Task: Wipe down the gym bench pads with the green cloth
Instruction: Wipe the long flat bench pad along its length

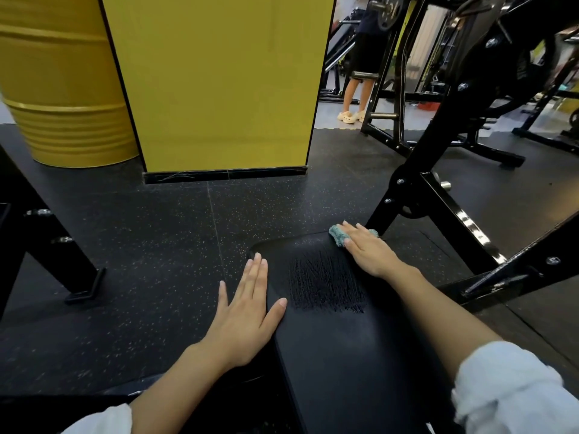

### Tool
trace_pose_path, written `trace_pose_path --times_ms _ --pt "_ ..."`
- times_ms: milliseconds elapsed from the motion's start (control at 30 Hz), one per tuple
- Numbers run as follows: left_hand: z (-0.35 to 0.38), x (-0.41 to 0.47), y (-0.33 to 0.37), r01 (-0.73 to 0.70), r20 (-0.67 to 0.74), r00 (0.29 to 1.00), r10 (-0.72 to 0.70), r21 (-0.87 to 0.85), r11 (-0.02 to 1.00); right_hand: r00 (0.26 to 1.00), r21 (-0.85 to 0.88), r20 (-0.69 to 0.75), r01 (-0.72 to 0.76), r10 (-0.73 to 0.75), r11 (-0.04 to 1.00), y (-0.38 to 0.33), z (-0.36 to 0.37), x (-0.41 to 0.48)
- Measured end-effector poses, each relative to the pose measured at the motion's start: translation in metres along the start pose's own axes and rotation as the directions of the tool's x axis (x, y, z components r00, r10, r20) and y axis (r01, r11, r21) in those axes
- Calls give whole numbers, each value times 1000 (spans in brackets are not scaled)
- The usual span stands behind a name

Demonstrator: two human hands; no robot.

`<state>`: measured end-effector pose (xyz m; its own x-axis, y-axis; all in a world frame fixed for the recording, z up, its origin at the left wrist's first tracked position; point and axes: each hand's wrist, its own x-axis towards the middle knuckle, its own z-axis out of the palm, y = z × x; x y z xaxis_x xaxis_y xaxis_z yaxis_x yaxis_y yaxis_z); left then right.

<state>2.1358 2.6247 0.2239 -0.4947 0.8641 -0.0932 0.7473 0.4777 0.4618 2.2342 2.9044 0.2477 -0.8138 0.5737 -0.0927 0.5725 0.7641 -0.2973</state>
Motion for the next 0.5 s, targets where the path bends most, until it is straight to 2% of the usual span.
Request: trace_pose_path --times_ms 133,400,500 --pt "-2 0 0 -3 7 1000 3 -4 1000 1000 -59 9 9 -8 998 -15 3 -29" --pt "-2 0 -4 -36 -7 999 36 -65 997 962 -42 104 260 -254 965 -93 29 -140" --pt "-3 -2 -7 -44 -12 999 43 -43 998 956 -39 88 284 -279 958 -108 38 -152"
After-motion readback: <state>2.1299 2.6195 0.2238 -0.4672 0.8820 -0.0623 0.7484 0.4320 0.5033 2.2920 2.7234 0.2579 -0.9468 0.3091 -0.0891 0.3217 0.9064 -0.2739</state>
